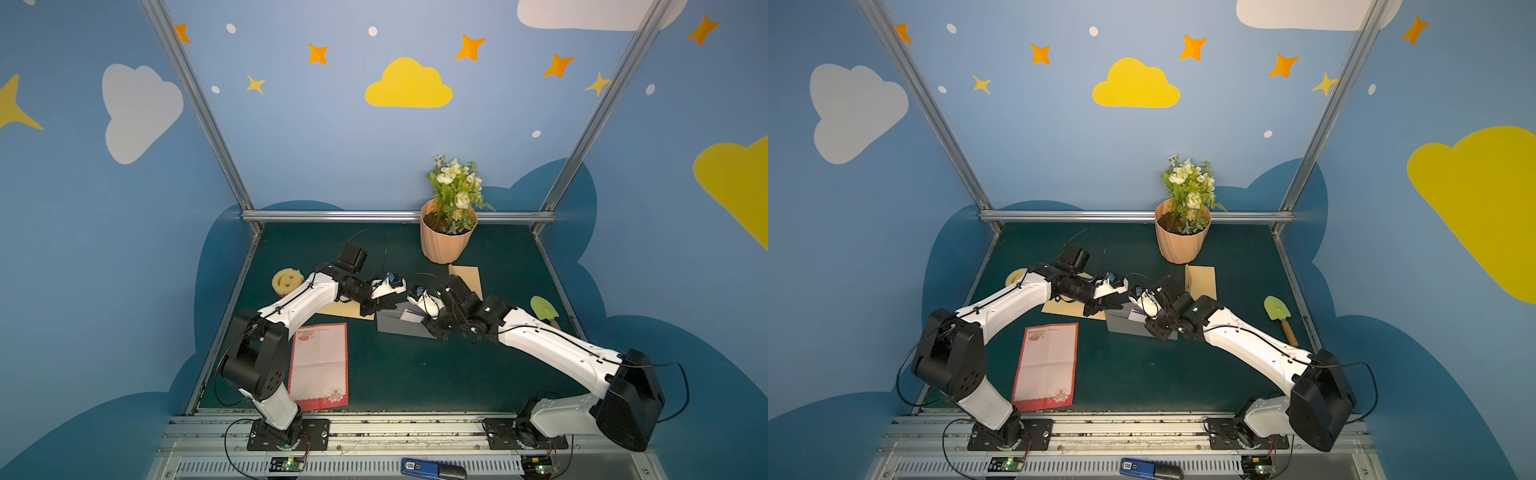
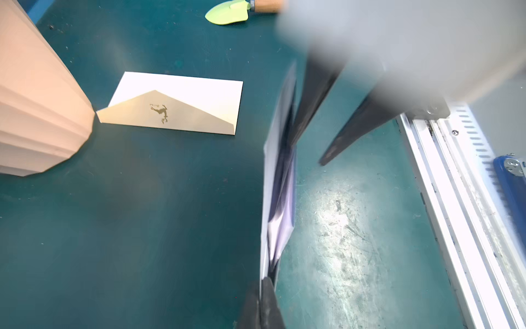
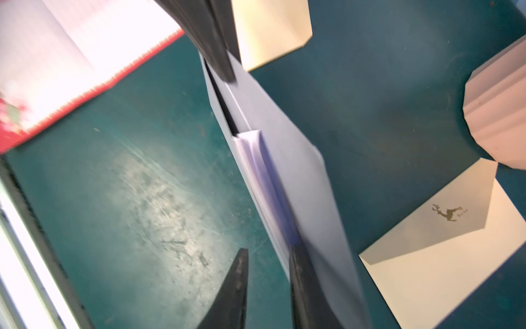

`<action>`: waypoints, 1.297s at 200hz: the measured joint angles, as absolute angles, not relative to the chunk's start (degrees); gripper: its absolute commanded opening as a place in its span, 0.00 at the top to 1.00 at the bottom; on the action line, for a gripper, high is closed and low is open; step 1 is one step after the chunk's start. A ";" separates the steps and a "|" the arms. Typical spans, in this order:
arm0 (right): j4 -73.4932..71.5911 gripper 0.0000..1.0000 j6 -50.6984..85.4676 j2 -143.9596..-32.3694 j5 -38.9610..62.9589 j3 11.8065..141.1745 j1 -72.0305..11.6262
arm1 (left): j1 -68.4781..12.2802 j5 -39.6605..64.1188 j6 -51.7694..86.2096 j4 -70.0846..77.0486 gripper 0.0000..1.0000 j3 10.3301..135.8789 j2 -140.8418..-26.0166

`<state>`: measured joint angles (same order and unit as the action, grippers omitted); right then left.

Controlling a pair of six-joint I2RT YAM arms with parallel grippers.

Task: Fold the letter paper in half and place it into the envelope
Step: Place the letter paper in the envelope.

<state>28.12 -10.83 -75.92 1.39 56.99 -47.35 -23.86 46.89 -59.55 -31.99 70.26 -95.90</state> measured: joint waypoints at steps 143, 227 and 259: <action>8.12 0.84 2.83 -69.67 2.83 45.93 -46.17 | -23.73 47.79 -59.13 -32.23 0.97 70.94 -97.36; -1.76 0.88 10.22 -77.30 -0.10 45.69 -46.17 | -23.70 49.25 -59.16 -32.64 0.97 71.09 -97.51; -4.32 0.88 12.34 -79.75 -0.23 45.60 -46.17 | -23.55 49.69 -59.18 -32.69 0.96 71.09 -97.54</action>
<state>-4.32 12.34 -79.75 -0.23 45.60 -46.17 -23.55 49.69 -59.18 -32.69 71.09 -97.54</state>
